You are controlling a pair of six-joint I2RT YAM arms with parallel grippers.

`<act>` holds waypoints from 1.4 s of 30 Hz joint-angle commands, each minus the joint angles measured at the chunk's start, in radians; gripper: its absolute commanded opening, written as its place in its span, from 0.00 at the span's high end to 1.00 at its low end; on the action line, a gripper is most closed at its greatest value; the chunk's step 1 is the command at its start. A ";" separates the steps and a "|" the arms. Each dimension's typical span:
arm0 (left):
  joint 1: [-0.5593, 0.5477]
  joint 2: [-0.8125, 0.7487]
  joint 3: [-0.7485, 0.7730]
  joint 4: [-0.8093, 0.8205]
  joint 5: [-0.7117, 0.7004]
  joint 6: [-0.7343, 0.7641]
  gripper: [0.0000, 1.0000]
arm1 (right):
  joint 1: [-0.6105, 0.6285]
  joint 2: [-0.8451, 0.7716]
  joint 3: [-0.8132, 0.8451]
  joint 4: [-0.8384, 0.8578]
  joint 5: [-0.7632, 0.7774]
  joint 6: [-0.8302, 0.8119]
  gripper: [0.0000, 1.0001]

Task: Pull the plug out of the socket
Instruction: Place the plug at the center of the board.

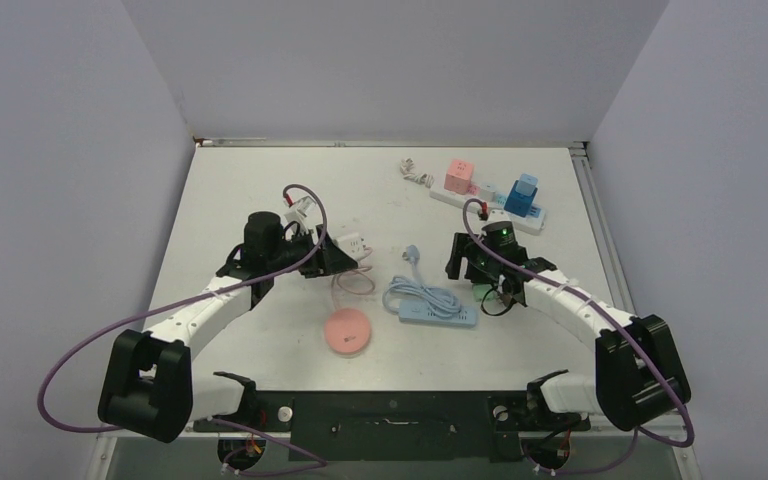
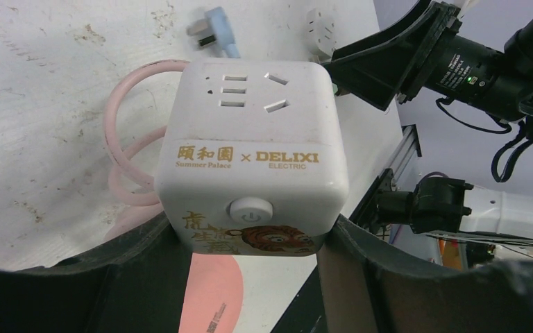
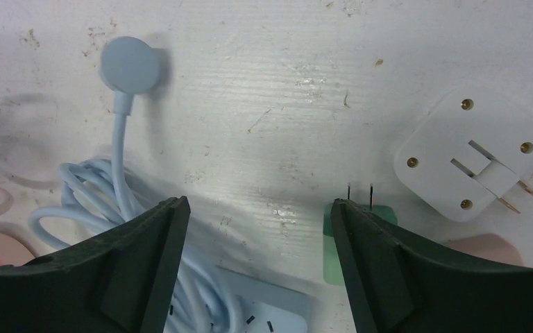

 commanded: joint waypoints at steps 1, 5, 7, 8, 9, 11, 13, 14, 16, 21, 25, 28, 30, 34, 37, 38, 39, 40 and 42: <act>0.008 -0.018 0.015 0.140 0.056 -0.064 1.00 | 0.016 -0.088 -0.002 0.066 0.017 -0.052 0.20; 0.008 -0.008 0.023 0.104 0.028 -0.077 1.00 | 0.155 -0.191 -0.036 0.180 0.064 -0.088 0.13; 0.012 0.007 0.023 0.111 0.036 -0.096 1.00 | 0.241 -0.234 -0.066 0.291 0.079 -0.080 0.12; 0.013 0.012 0.025 0.115 0.043 -0.103 1.00 | 0.281 -0.251 -0.084 0.349 0.079 -0.074 0.12; 0.016 0.015 0.024 0.117 0.045 -0.109 1.00 | 0.338 -0.265 -0.101 0.405 0.089 -0.070 0.12; 0.019 0.016 0.022 0.124 0.051 -0.117 1.00 | 0.437 -0.264 -0.131 0.508 0.155 -0.075 0.12; 0.021 0.015 0.022 0.128 0.054 -0.121 1.00 | 0.536 -0.246 -0.160 0.613 0.238 -0.100 0.12; 0.022 0.015 0.022 0.129 0.057 -0.122 1.00 | 0.577 -0.228 -0.173 0.666 0.269 -0.115 0.11; 0.023 0.017 0.023 0.132 0.064 -0.125 1.00 | 0.634 -0.179 -0.190 0.764 0.308 -0.135 0.11; 0.026 0.025 0.022 0.147 0.090 -0.139 1.00 | 0.671 -0.020 -0.190 0.917 0.326 -0.138 0.14; 0.026 0.020 0.022 0.148 0.092 -0.139 1.00 | 0.679 0.084 -0.183 1.011 0.342 -0.160 0.14; 0.025 0.015 0.022 0.149 0.096 -0.139 1.00 | 0.679 0.160 -0.178 1.068 0.398 -0.209 0.14; 0.026 0.013 0.020 0.149 0.100 -0.138 1.00 | 0.677 0.216 -0.158 1.066 0.435 -0.262 0.16; 0.025 0.008 0.022 0.155 0.111 -0.139 1.00 | 0.672 0.291 -0.111 1.076 0.412 -0.301 0.23; 0.024 0.005 0.020 0.162 0.119 -0.141 1.00 | 0.673 0.340 -0.093 1.104 0.403 -0.303 0.33; 0.024 0.007 0.019 0.162 0.122 -0.142 0.99 | 0.673 0.352 -0.088 1.115 0.411 -0.309 0.37; 0.025 0.009 0.021 0.162 0.124 -0.144 0.98 | 0.673 0.362 -0.081 1.117 0.427 -0.317 0.49; 0.025 0.011 0.022 0.162 0.127 -0.145 0.96 | 0.673 0.367 -0.072 1.113 0.440 -0.323 0.58; 0.025 0.015 0.024 0.160 0.129 -0.146 0.90 | 0.672 0.350 -0.062 1.091 0.447 -0.340 0.74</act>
